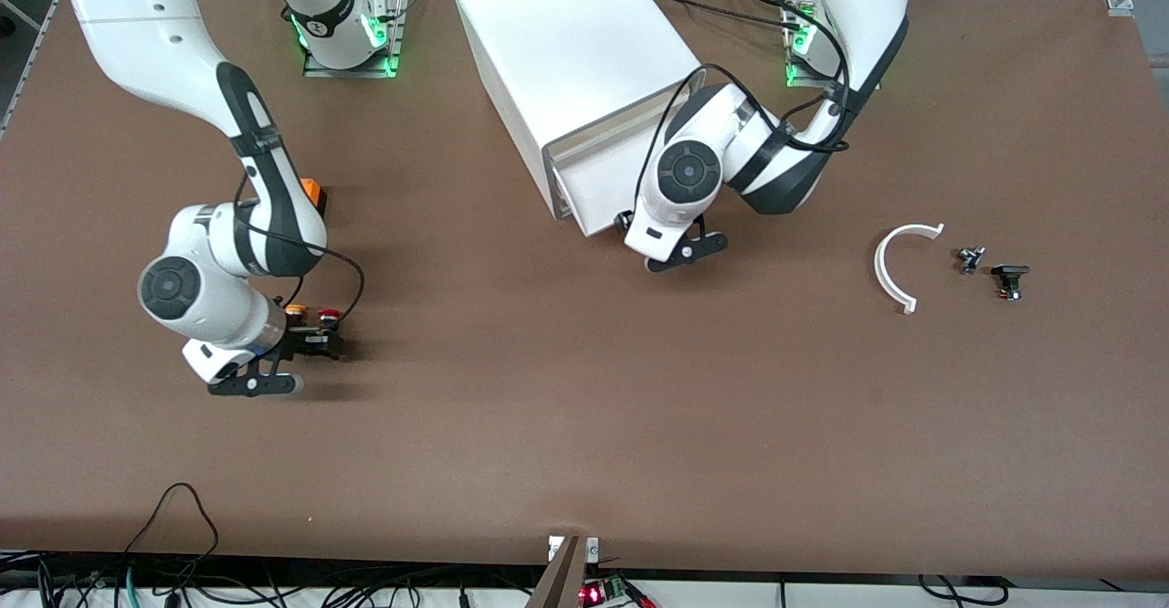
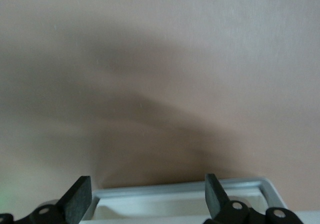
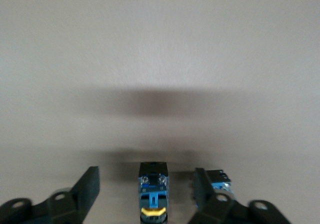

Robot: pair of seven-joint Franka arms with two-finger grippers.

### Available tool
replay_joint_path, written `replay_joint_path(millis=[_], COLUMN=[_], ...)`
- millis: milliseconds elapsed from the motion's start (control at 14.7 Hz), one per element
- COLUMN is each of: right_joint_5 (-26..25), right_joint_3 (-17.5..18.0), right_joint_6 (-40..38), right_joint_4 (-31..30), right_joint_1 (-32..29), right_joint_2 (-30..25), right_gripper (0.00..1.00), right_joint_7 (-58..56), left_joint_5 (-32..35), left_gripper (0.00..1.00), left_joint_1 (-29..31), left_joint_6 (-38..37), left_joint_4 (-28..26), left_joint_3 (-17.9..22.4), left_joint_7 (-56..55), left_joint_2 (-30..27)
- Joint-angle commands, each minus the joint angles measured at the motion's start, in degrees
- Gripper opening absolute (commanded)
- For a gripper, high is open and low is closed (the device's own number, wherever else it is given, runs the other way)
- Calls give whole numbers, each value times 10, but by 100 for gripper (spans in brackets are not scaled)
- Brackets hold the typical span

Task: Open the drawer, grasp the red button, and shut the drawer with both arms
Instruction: 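Push the drawer shut with the left gripper while the right gripper withdraws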

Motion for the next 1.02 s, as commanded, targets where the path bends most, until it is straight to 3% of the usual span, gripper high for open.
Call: replay_joint_path(millis=[0, 950], right_joint_5=[9, -2], right_joint_3=[5, 6], right_joint_6=[-52, -267], right_joint_4=[9, 2], right_joint_1=[-16, -23], right_joint_2=[-57, -283], right_gripper=[100, 100], right_joint_7=[-15, 68], left_joint_5=[6, -31], left_gripper=[100, 100], left_joint_1=[5, 6], left_joint_6=[8, 7], left_joint_4=[-41, -62], left_joint_3=[-31, -81], left_joint_7=[-34, -70], left_joint_2=[-26, -27])
